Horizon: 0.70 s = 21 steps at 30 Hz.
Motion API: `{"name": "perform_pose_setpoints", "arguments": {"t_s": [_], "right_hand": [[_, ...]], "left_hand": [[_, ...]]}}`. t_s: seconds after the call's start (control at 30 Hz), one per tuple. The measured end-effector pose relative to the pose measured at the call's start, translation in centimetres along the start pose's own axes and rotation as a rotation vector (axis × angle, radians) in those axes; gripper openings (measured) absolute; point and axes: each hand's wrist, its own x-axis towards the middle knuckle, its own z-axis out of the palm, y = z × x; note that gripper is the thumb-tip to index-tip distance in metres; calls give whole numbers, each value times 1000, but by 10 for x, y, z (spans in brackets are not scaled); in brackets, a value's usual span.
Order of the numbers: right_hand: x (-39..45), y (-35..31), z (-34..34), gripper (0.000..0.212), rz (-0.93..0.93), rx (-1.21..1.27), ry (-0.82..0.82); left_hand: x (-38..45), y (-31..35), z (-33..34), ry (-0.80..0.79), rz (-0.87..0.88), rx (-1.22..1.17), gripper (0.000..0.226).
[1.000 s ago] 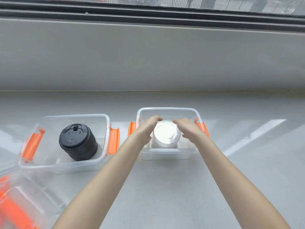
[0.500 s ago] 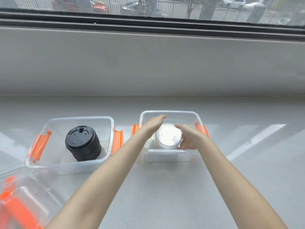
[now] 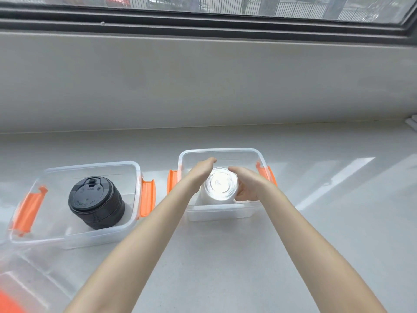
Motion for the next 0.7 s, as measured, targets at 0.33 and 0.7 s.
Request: {"name": "perform_pose_setpoints", "arguments": {"t_s": [0.33, 0.7], "right_hand": [[-58, -32, 25, 45, -672, -260, 322], [-129, 0, 194, 17, -882, -253, -406]], "left_hand": [[-104, 13, -72, 1, 271, -211, 21], [-208, -110, -192, 502, 474, -305, 25]]}}
